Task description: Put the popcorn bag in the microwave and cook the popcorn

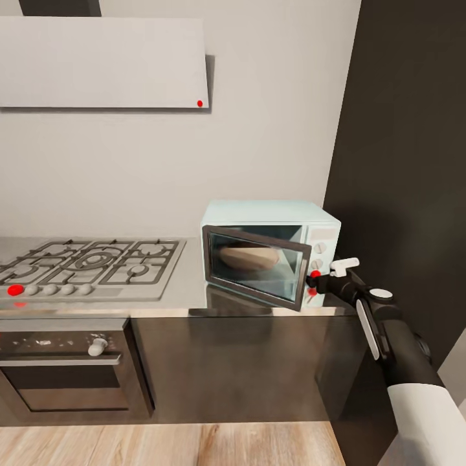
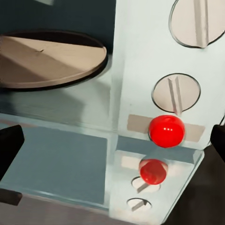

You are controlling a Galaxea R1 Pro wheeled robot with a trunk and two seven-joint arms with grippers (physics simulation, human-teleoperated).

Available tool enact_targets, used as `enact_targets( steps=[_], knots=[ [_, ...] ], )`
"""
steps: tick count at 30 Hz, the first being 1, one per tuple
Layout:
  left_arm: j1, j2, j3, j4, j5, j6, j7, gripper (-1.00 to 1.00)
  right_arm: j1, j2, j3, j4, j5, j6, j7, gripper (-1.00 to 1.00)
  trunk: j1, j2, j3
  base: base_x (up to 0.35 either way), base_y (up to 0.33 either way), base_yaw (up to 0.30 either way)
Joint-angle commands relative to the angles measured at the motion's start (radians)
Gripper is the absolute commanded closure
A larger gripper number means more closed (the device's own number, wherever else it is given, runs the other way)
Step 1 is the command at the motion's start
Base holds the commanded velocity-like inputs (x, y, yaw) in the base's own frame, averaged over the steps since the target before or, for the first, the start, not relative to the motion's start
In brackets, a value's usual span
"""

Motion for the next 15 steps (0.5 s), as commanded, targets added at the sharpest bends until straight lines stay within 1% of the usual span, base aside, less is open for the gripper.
enact_targets(
  steps=[1,3,5,15],
  knots=[
    [0.0,0.0,0.001,0.0,0.008,-0.002,0.0,-1.0,0.0,0.001,0.06,-0.001,-0.004,0.006,0.013,-1.0,0.0,0.0,-0.001,0.0,0.0,0.0],
    [-0.001,0.001,0.001,0.0,0.008,-0.003,0.0,-1.0,0.0,0.001,0.06,-0.002,-0.004,0.006,0.013,-1.0,0.0,0.0,-0.001,-0.025,0.0,0.0],
    [0.0,0.0,0.002,0.0,0.008,-0.003,0.0,-1.0,-0.001,0.001,0.06,-0.002,-0.004,0.006,0.013,-1.0,0.0,0.0,-0.001,-0.212,0.0,0.0],
    [0.0,0.0,0.001,0.0,0.008,-0.003,0.0,-1.0,0.0,0.001,0.06,0.003,-0.003,0.006,0.014,-1.0,0.0,0.0,-0.001,-0.319,0.0,0.0]
  ],
)
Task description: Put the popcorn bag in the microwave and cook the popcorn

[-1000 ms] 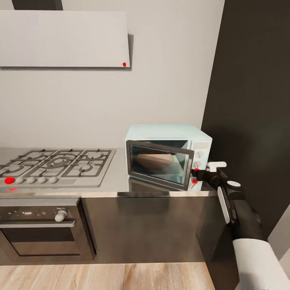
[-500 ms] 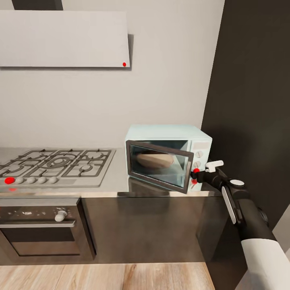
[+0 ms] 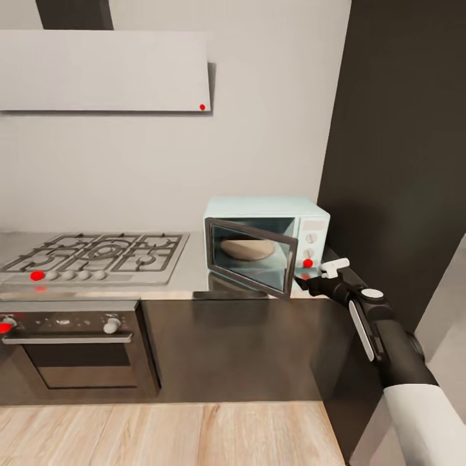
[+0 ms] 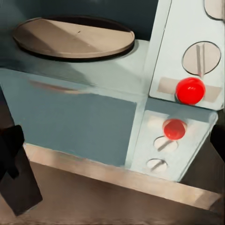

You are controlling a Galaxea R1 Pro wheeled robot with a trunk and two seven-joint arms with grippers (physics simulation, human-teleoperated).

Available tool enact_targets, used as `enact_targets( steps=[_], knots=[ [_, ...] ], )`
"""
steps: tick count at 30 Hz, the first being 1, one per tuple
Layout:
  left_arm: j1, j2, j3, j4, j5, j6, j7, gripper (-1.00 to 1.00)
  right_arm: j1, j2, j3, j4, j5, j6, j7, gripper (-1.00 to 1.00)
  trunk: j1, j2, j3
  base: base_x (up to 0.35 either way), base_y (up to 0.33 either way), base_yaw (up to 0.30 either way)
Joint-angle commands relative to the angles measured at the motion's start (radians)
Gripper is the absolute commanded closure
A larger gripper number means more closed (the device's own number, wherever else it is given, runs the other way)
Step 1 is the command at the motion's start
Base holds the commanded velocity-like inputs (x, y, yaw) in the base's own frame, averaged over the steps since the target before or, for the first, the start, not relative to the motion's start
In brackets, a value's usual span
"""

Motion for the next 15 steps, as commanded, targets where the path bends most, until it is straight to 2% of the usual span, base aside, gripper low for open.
enact_targets(
  steps=[1,4,7,12,15],
  knots=[
    [0.0,0.0,0.001,0.0,0.008,-0.002,0.0,-1.0,-0.001,0.0,-0.002,-0.001,0.009,0.004,0.009,-1.0,-0.001,-0.001,-0.001,-0.326,0.0,0.0],
    [0.0,0.0,0.001,0.0,0.008,-0.002,0.0,-1.0,-0.001,0.001,0.0,-0.001,0.007,0.004,0.01,-1.0,-0.001,-0.001,-0.001,-0.238,0.0,0.0],
    [0.0,0.0,0.001,0.0,0.008,-0.002,0.0,-1.0,-0.001,0.002,0.0,-0.001,0.007,0.004,0.008,-1.0,-0.001,-0.001,-0.001,-0.052,0.0,0.0],
    [0.0,0.0,0.001,0.0,0.008,-0.002,0.0,-1.0,-0.001,0.004,-0.001,0.0,0.01,0.002,-0.016,-1.0,-0.001,-0.001,-0.001,0.013,0.0,0.0],
    [0.0,0.001,0.0,0.0,0.008,-0.001,0.0,-1.0,-0.001,0.009,-0.001,0.0,0.011,-0.003,-0.052,-1.0,-0.001,-0.001,-0.001,0.166,0.0,0.0]
  ],
)
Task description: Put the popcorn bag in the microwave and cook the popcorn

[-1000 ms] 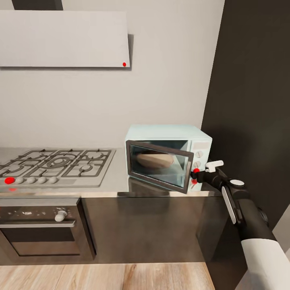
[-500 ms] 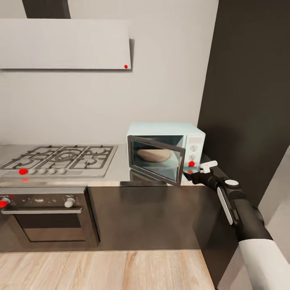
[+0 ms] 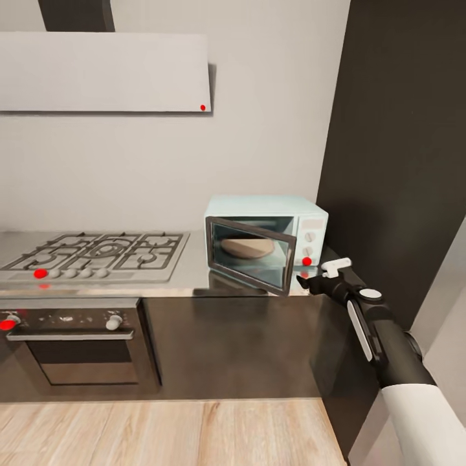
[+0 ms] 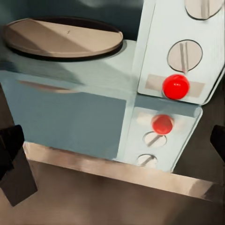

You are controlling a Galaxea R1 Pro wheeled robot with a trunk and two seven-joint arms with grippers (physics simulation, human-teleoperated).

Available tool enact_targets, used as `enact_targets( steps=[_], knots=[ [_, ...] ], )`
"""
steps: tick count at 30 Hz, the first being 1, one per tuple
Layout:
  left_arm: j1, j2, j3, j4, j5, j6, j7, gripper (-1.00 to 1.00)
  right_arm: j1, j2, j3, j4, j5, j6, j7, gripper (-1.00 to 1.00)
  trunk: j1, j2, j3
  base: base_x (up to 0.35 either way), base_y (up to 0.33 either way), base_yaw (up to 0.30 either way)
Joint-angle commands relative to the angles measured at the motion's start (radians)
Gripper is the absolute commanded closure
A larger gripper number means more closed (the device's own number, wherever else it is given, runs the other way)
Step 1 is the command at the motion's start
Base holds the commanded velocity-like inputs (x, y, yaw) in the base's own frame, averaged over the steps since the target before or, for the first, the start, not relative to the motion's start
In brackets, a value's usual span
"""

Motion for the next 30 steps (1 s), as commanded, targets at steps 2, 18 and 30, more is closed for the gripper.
enact_targets(
  steps=[2,18,30],
  knots=[
    [0.0,0.0,0.001,0.0,0.008,-0.002,0.0,-1.0,0.0,0.004,-0.001,-0.001,0.009,0.001,-0.024,-1.0,0.0,0.0,-0.001,0.23,0.0,0.0],
    [0.0,-0.002,0.003,0.0,0.008,-0.003,0.0,-1.0,0.001,0.013,0.0,-0.001,0.006,-0.004,-0.042,-1.0,0.0,0.0,-0.001,0.056,0.0,0.0],
    [0.0,-0.002,0.003,0.0,0.008,-0.004,0.0,-1.0,0.001,0.081,0.003,-0.001,0.005,-0.017,-0.006,-1.0,0.0,0.0,-0.001,0.0,0.0,0.0]
  ],
)
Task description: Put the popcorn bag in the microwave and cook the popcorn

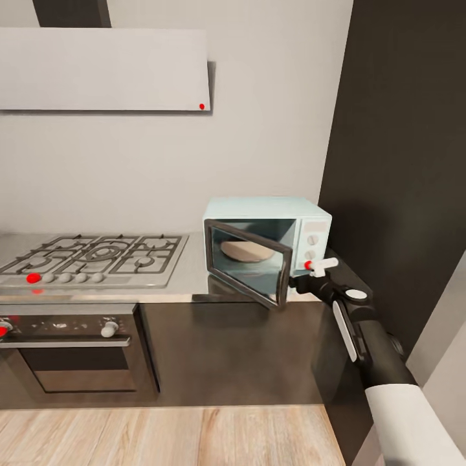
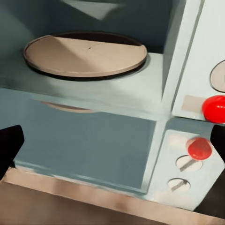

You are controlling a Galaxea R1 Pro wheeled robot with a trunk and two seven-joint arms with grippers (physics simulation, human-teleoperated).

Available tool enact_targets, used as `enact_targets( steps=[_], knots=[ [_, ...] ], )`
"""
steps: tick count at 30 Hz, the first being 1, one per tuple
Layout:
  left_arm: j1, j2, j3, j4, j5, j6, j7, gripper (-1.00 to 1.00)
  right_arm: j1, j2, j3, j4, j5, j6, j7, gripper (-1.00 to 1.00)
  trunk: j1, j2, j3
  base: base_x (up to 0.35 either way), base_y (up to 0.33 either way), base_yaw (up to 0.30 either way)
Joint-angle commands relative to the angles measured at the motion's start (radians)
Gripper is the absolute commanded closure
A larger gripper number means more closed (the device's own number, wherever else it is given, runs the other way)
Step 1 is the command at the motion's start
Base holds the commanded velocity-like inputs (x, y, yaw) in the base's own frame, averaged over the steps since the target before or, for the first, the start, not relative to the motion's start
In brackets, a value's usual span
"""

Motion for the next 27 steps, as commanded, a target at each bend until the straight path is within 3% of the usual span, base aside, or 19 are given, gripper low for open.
enact_targets(
  steps=[1,7,11,16,27],
  knots=[
    [0.0,0.0,0.001,0.0,0.008,-0.002,0.0,-1.0,-0.001,0.0,-0.002,-0.001,0.006,0.004,0.025,-1.0,0.0,-0.001,-0.001,0.0,0.0,0.0],
    [0.0,0.0,0.001,-0.001,0.008,-0.002,0.0,-1.0,0.024,-0.005,-0.001,-0.011,0.014,0.007,0.158,-1.0,0.0,-0.001,-0.001,0.0,0.0,0.0],
    [0.0,0.0,0.001,-0.001,0.008,-0.002,0.0,-1.0,0.044,-0.003,0.003,-0.021,0.013,0.014,0.181,-1.0,0.0,-0.001,-0.001,0.0,0.0,0.0],
    [0.0,0.0,0.001,-0.001,0.008,-0.002,0.0,-1.0,0.05,0.0,0.018,-0.022,0.015,0.021,0.268,-1.0,0.0,-0.001,-0.001,0.0,0.0,0.0],
    [-0.002,0.0,0.005,-0.002,0.008,-0.002,0.0,-1.0,0.05,-0.001,0.008,-0.009,0.05,0.021,0.227,-1.0,0.0,-0.001,-0.001,0.0,0.0,0.0]
  ],
)
